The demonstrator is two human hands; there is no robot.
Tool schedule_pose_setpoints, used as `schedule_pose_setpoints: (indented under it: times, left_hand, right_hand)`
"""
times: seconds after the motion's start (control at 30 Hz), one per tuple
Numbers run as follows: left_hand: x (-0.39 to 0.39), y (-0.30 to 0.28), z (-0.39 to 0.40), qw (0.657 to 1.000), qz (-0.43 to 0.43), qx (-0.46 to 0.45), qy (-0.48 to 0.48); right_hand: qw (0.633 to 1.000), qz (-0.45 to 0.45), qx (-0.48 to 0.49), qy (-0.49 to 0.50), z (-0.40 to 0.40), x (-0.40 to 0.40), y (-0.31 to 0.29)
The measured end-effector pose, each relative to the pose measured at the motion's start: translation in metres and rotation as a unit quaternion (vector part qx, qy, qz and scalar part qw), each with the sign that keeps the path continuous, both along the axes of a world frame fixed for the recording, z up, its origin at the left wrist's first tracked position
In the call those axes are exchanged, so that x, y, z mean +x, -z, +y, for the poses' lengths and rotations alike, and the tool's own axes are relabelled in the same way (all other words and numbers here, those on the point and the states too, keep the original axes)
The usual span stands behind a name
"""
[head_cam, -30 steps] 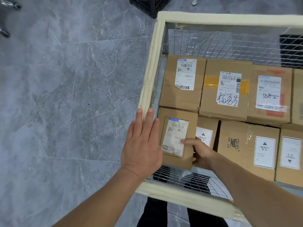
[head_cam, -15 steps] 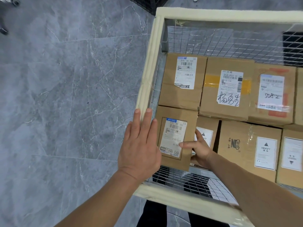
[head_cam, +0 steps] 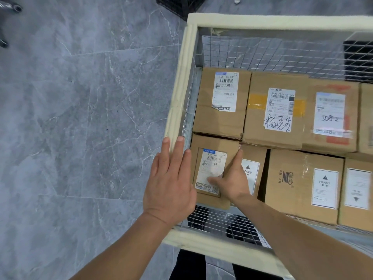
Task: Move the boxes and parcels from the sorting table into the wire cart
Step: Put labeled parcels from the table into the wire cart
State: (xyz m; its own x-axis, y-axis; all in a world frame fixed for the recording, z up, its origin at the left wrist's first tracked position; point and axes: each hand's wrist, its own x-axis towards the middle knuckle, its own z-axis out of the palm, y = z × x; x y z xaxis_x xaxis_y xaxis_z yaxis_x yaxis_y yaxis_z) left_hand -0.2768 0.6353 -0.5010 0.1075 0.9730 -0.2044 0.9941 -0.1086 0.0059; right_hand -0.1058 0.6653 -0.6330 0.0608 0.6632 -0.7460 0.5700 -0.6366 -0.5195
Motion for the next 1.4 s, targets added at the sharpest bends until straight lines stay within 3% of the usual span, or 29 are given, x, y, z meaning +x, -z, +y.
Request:
schedule_pose_setpoints:
  times: [0.23,0.4,0.57,0.7,0.83,0.93,1.1,1.4]
  left_hand:
    - [0.0,0.001,-0.002,1.0,0.007,-0.011,-0.001]
    - [0.0,0.002,-0.001,1.0,0.004,-0.016,0.001]
    - [0.0,-0.001,0.0,0.999,0.01,-0.037,-0.001]
    - [0.005,-0.018,0.005,0.992,0.036,-0.118,-0.006]
    - [0.023,-0.057,0.016,0.978,0.047,-0.205,-0.002]
    - [0.053,-0.097,0.025,0.978,0.012,-0.209,0.028]
    - [0.123,-0.168,0.034,0.975,-0.034,-0.156,0.157]
    - [0.272,-0.281,0.009,0.921,-0.097,-0.062,0.373]
  right_hand:
    - [0.998,-0.033,-0.018,-0.054,0.003,0.001,-0.008]
    - [0.982,-0.074,-0.002,-0.172,0.002,0.001,-0.026]
    - [0.932,-0.148,0.039,-0.33,-0.002,0.018,-0.064]
    - [0.899,-0.2,0.086,-0.379,-0.012,0.046,-0.126]
    - [0.901,-0.238,0.083,-0.353,-0.024,0.083,-0.2]
    - [0.915,-0.266,0.099,-0.287,-0.033,0.113,-0.248]
    - [0.928,-0.307,0.126,-0.168,-0.055,0.167,-0.33]
    - [0.905,-0.399,0.146,0.018,-0.141,0.273,-0.446]
